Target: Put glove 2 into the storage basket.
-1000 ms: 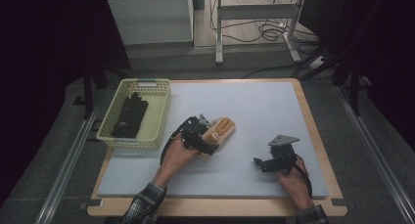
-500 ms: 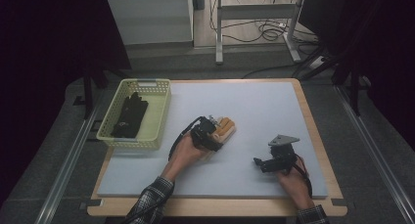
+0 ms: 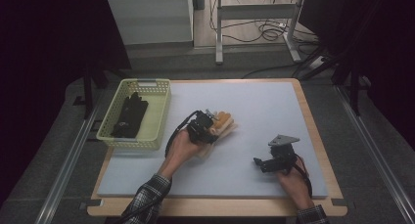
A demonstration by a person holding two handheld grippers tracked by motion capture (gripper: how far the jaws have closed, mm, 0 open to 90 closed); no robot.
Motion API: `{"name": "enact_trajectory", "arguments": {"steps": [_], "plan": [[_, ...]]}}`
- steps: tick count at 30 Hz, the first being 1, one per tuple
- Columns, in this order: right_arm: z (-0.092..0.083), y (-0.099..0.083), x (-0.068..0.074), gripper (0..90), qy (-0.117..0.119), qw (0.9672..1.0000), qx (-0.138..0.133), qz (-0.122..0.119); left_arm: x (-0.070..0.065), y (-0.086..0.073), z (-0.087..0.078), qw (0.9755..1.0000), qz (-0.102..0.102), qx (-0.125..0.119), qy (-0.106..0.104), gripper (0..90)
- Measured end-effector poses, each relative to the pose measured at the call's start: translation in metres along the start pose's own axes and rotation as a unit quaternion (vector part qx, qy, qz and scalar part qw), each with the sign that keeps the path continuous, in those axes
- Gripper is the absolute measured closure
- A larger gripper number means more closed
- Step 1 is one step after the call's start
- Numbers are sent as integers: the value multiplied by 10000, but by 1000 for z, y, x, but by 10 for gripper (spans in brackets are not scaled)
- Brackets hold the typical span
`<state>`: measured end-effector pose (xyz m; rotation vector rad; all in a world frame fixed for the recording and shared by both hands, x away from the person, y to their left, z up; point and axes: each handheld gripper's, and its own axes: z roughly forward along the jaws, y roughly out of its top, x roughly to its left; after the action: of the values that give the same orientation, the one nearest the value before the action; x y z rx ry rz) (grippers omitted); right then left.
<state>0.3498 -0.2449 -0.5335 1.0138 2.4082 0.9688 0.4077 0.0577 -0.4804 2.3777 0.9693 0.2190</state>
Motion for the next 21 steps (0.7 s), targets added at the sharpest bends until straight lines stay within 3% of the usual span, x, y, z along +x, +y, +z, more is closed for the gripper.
{"name": "enact_trajectory", "arguments": {"steps": [6, 12, 18, 21], "plan": [[0, 0, 0, 56, -2, 10000, -7, -16, 15, 8, -31, 9994, -159, -120, 276, 587], [0, 0, 0, 56, 0, 10000, -14, -5, 39, 12, -69, 9974, -354, -185, 606, 585], [0, 0, 0, 56, 2, 10000, -15, -3, 68, 8, -102, 9926, -655, -214, 1004, 584], [0, 0, 0, 56, 2, 10000, -14, -4, 87, 1, -115, 9888, -889, -246, 1176, 583]]}}
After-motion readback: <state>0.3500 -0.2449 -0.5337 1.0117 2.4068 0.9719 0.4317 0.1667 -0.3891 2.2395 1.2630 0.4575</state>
